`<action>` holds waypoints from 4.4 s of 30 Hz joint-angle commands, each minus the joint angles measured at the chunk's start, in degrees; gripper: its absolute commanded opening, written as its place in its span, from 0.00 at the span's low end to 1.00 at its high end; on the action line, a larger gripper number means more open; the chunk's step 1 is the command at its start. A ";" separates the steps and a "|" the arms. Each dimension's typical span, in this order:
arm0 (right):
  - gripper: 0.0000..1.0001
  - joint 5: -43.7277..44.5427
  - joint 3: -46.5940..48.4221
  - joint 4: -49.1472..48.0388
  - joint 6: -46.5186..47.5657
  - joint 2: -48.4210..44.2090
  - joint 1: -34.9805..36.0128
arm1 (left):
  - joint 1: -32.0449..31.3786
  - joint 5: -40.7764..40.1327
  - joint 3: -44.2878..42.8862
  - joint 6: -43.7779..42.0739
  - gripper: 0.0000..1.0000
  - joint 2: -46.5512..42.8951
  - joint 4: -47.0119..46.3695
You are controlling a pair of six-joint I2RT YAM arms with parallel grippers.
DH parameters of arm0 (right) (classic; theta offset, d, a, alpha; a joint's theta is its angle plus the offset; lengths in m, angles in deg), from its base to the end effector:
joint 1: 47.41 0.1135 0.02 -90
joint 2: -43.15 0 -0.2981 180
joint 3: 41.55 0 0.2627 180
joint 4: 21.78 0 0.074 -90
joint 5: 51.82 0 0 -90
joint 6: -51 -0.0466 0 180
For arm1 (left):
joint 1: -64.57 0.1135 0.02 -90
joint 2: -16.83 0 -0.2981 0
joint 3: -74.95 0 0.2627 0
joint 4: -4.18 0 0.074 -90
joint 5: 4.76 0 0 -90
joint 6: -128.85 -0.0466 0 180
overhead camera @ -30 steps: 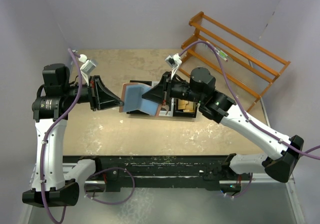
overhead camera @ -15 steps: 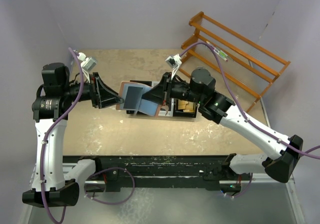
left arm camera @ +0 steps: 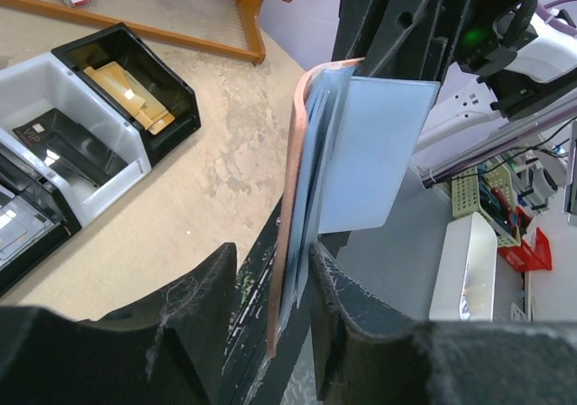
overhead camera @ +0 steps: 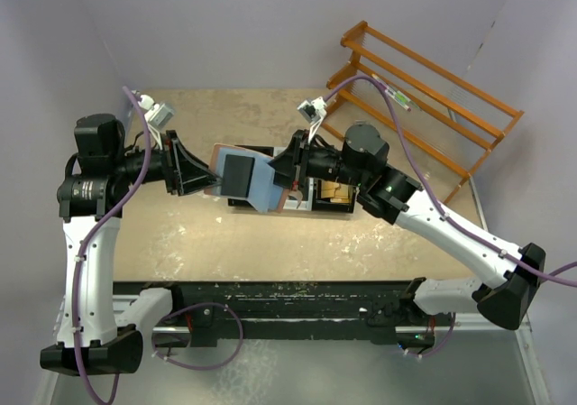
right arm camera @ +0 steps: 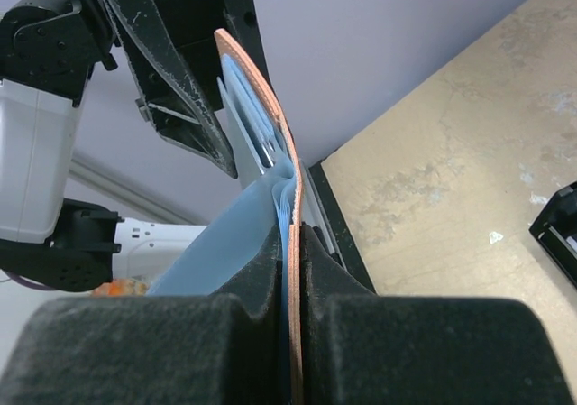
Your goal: Take the credit cards out of the card holder
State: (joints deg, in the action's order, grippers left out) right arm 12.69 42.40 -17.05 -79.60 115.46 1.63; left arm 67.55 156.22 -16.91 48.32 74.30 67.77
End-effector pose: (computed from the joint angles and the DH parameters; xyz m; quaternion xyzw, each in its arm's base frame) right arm 0.1828 0.2412 0.4645 -0.2123 0.6330 0.6183 0.4147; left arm 0.1564 -0.0360 0.4697 0.2159 0.7300 -0.5233 0.3830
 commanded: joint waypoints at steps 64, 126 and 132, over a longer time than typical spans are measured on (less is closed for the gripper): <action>0.97 31.89 19.68 20.89 14.99 9.86 10.49 | -0.25 -9.47 -4.13 -12.16 0.00 -2.22 4.74; 0.40 15.95 11.06 9.86 0.76 5.80 7.88 | -0.20 -1.08 -3.31 5.45 0.00 1.85 -3.98; 0.40 16.80 11.17 9.32 1.01 6.82 7.87 | -0.23 -0.60 -3.19 5.73 0.00 1.78 -4.17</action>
State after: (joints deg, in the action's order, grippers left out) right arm 28.23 53.48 -5.11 -79.38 121.86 9.56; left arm 67.49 153.09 -18.26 53.26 76.49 66.22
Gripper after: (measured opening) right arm 0.397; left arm 0.094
